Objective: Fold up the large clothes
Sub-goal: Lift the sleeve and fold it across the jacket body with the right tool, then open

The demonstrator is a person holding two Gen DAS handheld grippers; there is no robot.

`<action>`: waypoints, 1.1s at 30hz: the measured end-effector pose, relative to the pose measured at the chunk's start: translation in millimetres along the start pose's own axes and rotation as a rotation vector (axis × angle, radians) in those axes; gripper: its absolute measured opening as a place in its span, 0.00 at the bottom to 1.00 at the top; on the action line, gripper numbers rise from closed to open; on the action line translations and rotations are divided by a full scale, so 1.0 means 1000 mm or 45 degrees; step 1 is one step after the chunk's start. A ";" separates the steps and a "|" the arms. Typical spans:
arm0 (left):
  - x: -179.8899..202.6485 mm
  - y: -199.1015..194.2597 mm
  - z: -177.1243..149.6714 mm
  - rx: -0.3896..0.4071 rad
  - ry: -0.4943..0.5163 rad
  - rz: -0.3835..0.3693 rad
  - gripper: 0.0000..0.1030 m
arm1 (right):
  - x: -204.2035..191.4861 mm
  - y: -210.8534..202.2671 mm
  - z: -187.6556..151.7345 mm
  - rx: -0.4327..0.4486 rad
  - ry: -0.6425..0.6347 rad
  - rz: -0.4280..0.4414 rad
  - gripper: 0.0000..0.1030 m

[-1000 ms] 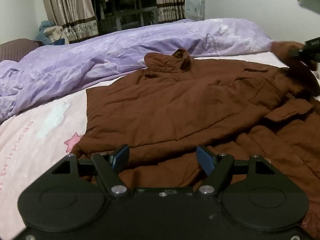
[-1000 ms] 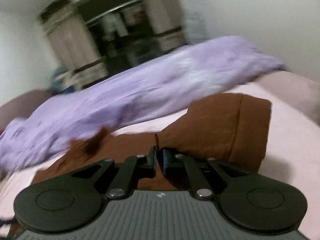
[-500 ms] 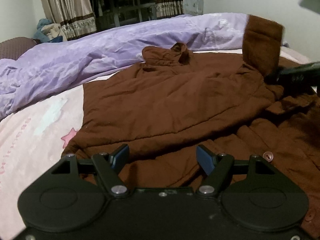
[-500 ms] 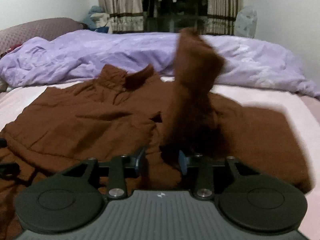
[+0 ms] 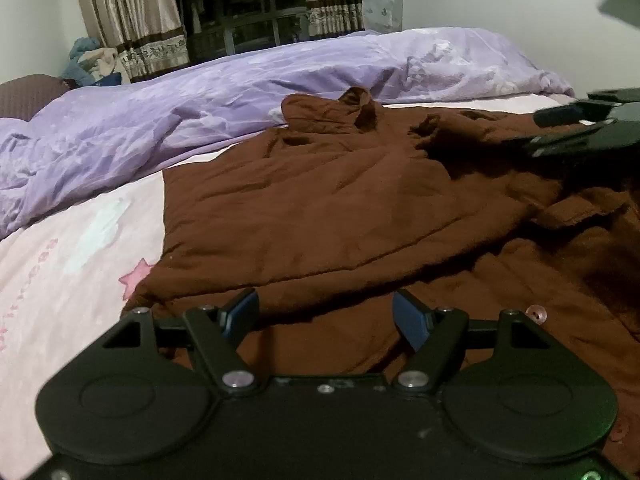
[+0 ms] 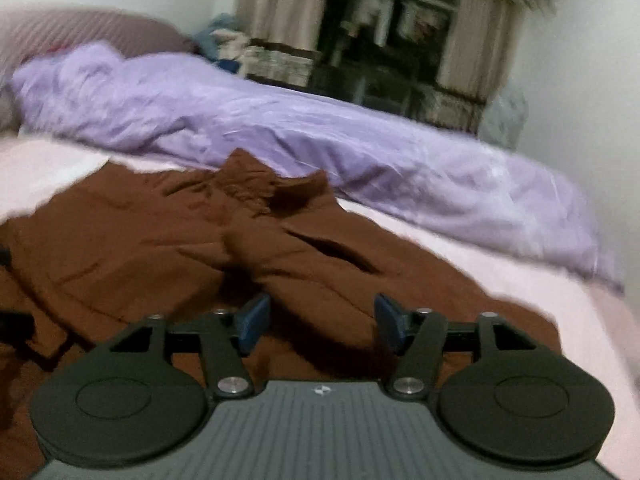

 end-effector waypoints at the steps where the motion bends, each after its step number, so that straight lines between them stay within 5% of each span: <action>1: -0.003 0.000 0.000 0.002 -0.002 0.005 0.73 | -0.007 0.005 0.003 0.006 -0.051 -0.022 0.80; 3: -0.009 0.000 0.001 0.008 -0.010 0.011 0.73 | -0.014 0.019 0.011 0.013 -0.117 -0.079 0.76; 5: -0.018 0.000 0.002 0.013 -0.031 0.016 0.73 | -0.015 0.035 0.014 -0.022 -0.120 -0.095 0.60; 6: -0.022 0.001 0.003 0.015 -0.041 0.018 0.73 | -0.014 0.041 0.014 -0.047 -0.084 -0.079 0.55; 8: -0.034 0.003 0.003 0.010 -0.072 0.026 0.73 | -0.010 0.054 0.016 -0.115 0.067 -0.039 0.29; 11: -0.052 0.006 0.006 -0.004 -0.110 0.057 0.73 | -0.009 0.045 0.033 -0.060 0.159 -0.073 0.17; 22: -0.077 0.013 0.006 -0.031 -0.179 0.121 0.73 | -0.104 -0.012 0.121 0.147 0.478 0.322 0.16; 33: -0.075 0.026 -0.005 -0.065 -0.154 0.167 0.75 | -0.158 0.037 0.058 -0.072 0.714 0.436 0.17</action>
Point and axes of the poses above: each gripper's, at about its wrist camera, not at the fingertips, and y roughly the way its jaws point, x to its right, z to its top, the point moved 10 cm from there along y, roughly the way its jaws point, and after that the axes turned 3 degrees about x, right-handed, at the moved point
